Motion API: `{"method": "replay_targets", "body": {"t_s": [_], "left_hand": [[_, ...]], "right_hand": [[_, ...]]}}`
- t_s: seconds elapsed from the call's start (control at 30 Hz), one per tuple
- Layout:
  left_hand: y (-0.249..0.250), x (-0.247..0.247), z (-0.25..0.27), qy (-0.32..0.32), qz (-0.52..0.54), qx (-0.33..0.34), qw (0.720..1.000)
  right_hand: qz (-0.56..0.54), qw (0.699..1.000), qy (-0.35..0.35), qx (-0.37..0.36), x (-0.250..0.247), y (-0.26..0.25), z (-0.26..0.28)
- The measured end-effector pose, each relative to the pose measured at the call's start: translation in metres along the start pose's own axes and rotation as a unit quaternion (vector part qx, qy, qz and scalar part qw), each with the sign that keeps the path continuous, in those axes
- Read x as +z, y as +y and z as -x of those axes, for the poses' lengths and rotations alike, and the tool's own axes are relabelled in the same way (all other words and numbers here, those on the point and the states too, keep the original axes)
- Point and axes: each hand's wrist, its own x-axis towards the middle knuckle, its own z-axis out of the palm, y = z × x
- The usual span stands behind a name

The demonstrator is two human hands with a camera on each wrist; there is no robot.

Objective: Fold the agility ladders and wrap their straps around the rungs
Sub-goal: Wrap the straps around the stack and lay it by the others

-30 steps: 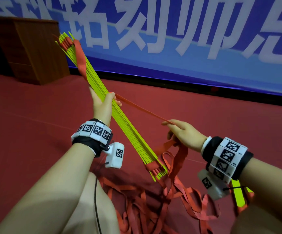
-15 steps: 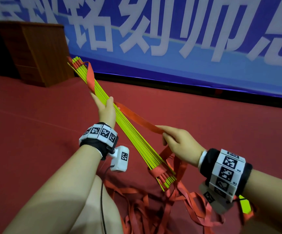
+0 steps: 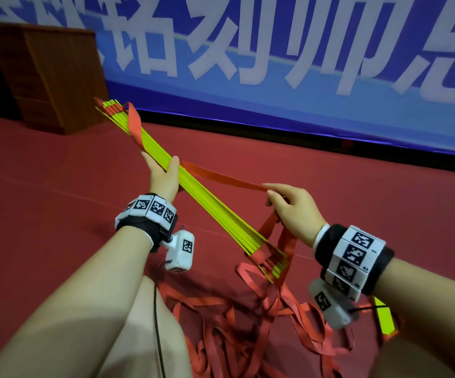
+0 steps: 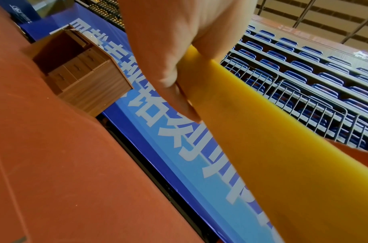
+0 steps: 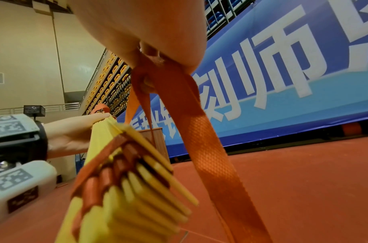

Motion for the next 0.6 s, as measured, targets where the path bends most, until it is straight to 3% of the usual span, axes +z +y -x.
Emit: {"method": "replay_targets", "body": {"t_s": [0.23, 0.5, 0.6], "left_hand": [[-0.025, -0.001, -0.031, 0.009, 0.013, -0.035, 0.999], [-0.008, 0.004, -0.005, 0.025, 0.019, -0.01, 0.999], [-0.008, 0.005, 0.0, 0.017, 0.014, -0.013, 1.0]], "right_hand": [[-0.033, 0.997, 0.043, -0.048, -0.009, -0.004, -0.002], [-0.115, 0.989, 0.047, 0.082, 0.0, 0.002, -0.001], [-0.176, 0.981, 0.041, 0.07, 0.004, -0.002, 0.003]]}}
